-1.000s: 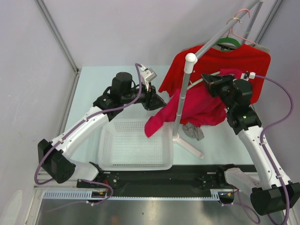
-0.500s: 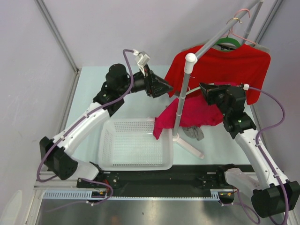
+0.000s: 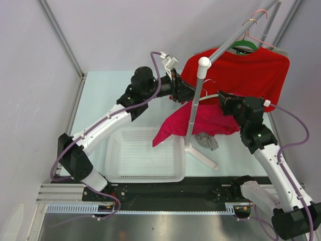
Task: Remove the t-shirt from the hanger
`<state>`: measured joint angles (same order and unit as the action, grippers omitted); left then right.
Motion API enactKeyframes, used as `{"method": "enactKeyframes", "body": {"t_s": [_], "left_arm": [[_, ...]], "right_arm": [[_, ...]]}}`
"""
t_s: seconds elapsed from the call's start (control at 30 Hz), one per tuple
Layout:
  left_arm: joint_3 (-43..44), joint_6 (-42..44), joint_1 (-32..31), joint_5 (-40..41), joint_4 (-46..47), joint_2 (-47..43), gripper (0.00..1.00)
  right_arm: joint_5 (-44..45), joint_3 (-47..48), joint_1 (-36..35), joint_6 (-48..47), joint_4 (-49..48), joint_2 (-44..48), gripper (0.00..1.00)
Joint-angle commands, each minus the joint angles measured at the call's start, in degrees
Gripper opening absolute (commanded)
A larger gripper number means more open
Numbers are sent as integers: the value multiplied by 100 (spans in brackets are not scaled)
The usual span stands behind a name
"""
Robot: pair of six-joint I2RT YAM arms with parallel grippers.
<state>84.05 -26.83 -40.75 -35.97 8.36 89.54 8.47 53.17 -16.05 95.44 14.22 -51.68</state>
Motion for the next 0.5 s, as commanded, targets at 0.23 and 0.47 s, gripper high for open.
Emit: {"method": "enactKeyframes", "body": {"t_s": [0.23, 0.47], "left_arm": [[762, 389, -310, 397, -19, 424, 43], [1016, 406, -319, 450, -132, 723, 35]], "right_arm": [[348, 387, -196, 353, -86, 158, 0], [410, 440, -328, 335, -121, 123, 0]]}}
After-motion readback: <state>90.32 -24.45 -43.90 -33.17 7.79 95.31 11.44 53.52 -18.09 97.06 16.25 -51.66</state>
